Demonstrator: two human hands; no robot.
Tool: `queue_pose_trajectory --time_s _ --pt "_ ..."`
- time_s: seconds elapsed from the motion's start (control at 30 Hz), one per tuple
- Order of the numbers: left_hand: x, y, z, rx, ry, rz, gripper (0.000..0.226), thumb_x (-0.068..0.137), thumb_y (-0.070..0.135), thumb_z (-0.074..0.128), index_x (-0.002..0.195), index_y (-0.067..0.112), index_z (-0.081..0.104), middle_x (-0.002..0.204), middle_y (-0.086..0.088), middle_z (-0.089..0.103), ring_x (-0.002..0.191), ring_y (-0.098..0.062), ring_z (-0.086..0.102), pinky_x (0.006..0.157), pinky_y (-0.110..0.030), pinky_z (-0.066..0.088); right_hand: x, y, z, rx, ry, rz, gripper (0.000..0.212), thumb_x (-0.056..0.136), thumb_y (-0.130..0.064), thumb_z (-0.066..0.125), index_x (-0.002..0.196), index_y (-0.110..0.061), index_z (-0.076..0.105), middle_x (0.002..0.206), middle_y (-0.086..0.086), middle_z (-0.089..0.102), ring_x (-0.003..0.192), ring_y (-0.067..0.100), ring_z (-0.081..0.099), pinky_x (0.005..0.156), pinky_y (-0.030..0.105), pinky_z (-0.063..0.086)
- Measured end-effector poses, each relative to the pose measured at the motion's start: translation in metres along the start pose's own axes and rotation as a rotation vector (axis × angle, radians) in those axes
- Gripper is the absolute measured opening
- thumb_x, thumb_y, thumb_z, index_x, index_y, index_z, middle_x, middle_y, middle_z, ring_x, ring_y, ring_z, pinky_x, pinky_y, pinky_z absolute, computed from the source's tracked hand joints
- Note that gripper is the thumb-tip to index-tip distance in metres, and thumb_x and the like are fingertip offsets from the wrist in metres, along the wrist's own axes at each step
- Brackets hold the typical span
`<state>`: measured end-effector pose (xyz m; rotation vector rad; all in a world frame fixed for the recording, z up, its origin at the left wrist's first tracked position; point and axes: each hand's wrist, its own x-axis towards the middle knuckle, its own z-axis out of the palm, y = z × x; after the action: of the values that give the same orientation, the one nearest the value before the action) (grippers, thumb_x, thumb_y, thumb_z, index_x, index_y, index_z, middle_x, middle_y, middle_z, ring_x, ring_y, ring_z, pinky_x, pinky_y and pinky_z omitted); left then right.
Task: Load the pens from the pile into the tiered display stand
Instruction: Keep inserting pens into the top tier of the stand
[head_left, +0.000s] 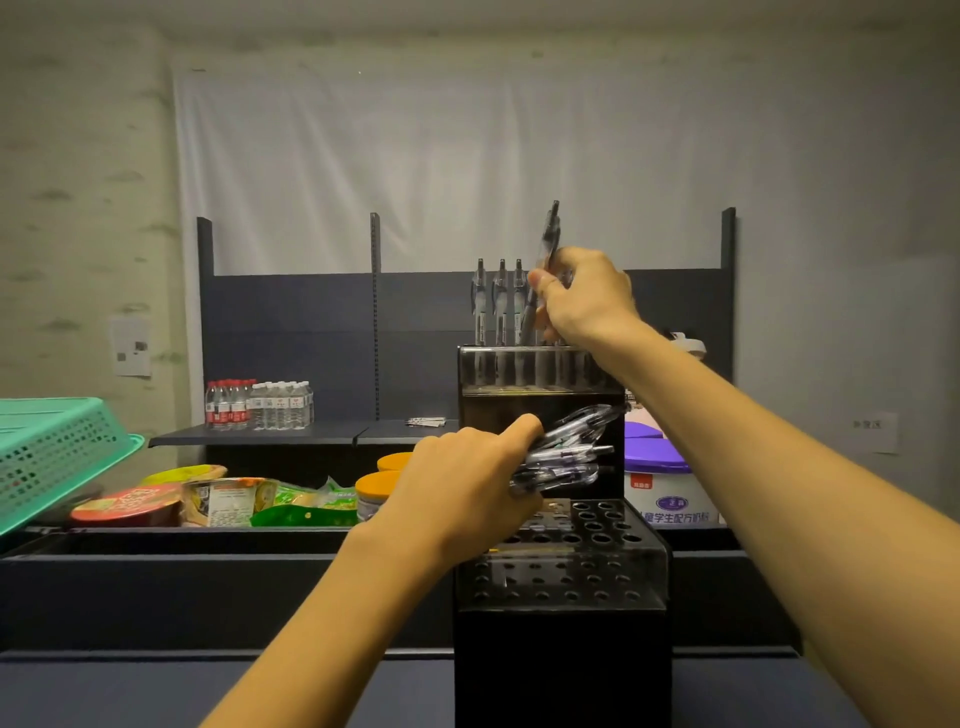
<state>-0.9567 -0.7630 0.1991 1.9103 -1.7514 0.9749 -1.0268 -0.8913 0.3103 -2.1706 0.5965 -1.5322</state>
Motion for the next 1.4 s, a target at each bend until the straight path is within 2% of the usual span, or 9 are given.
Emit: queue_pose_trajectory --time_s 0.1,0.3,0.5,0.63,0.8,0.93,1.07,1.23,1.4 --pt "0.0 0.0 0.001 0.013 0.003 -0.001 0.039 0.089 0.043 0.053 0.121 0.027 0.037 0.102 0.004 0.067 0.083 -0.021 0.061 0.069 -0.034 0.051 0.0 -0.001 0.008 -0.185 0.021 -0.017 0.026 0.094 -0.037 0.059 0.102 -0.013 0.064 0.093 0.004 0.067 0.086 0.023 0.064 0.073 0.034 0.051" --pt "0.0 -0.001 0.001 0.024 0.018 -0.029 0.039 0.089 0.043 0.052 0.12 0.027 0.036 0.098 0.003 0.067 0.08 -0.022 0.059 0.062 -0.029 0.042 0.0 -0.004 0.021 -0.385 0.015 0.04 0.023 0.089 -0.031 0.069 0.089 -0.01 0.061 0.09 0.007 0.063 0.087 0.026 0.063 0.066 0.033 0.048" --pt "-0.002 -0.002 0.003 0.018 -0.005 -0.057 0.038 0.089 0.044 0.053 0.118 0.027 0.035 0.1 0.002 0.066 0.081 -0.023 0.059 0.068 -0.033 0.048 -0.003 -0.009 0.018 -0.465 0.001 0.05 0.025 0.088 -0.028 0.07 0.084 -0.012 0.053 0.09 0.007 0.058 0.084 0.025 0.058 0.065 0.032 0.043" --pt "-0.001 -0.002 0.004 0.0 -0.037 -0.076 0.039 0.09 0.043 0.053 0.12 0.027 0.034 0.104 0.002 0.065 0.083 -0.021 0.06 0.073 -0.036 0.052 -0.01 -0.008 0.012 -0.432 -0.009 0.041 0.039 0.084 -0.04 0.071 0.068 -0.014 0.048 0.082 0.006 0.058 0.079 0.025 0.058 0.063 0.032 0.043" --pt "-0.003 -0.001 0.002 0.022 -0.009 -0.12 0.033 0.092 0.043 0.05 0.114 0.025 0.034 0.098 0.003 0.064 0.076 -0.021 0.055 0.068 -0.035 0.048 -0.029 -0.003 0.002 -0.362 0.08 -0.128 0.029 0.089 -0.038 0.066 0.085 -0.01 0.072 0.085 0.006 0.07 0.083 0.023 0.066 0.077 0.038 0.056" --pt "-0.006 -0.002 0.001 0.036 0.049 -0.148 0.03 0.093 0.041 0.048 0.114 0.024 0.034 0.099 0.003 0.065 0.077 -0.021 0.059 0.068 -0.035 0.051 -0.055 0.002 -0.018 -0.284 0.155 -0.259 0.029 0.093 -0.038 0.06 0.085 -0.014 0.073 0.081 0.003 0.072 0.077 0.019 0.065 0.075 0.032 0.053" --pt "-0.009 -0.002 -0.002 -0.003 0.11 -0.201 0.03 0.092 0.04 0.049 0.114 0.024 0.036 0.1 0.002 0.065 0.079 -0.021 0.059 0.061 -0.031 0.041 -0.075 0.008 -0.033 -0.127 0.019 -0.122 0.022 0.091 -0.038 0.063 0.086 -0.019 0.072 0.079 -0.002 0.07 0.077 0.014 0.066 0.079 0.037 0.056" --pt "-0.01 -0.003 -0.009 0.003 0.184 -0.254 0.031 0.091 0.039 0.05 0.114 0.023 0.036 0.099 0.001 0.066 0.074 -0.023 0.055 0.061 -0.03 0.032 -0.082 0.005 -0.03 0.168 -0.127 0.118 0.022 0.081 -0.037 0.074 0.095 -0.021 0.066 0.098 0.002 0.07 0.097 0.019 0.066 0.089 0.043 0.054" --pt "-0.008 -0.005 -0.013 0.01 0.25 -0.209 0.031 0.092 0.04 0.051 0.115 0.022 0.04 0.101 0.002 0.066 0.081 -0.024 0.062 0.06 -0.03 0.036 -0.088 -0.011 -0.022 0.337 -0.218 0.198 0.02 0.081 -0.025 0.076 0.092 -0.01 0.068 0.09 0.007 0.07 0.083 0.016 0.067 0.063 0.021 0.055"
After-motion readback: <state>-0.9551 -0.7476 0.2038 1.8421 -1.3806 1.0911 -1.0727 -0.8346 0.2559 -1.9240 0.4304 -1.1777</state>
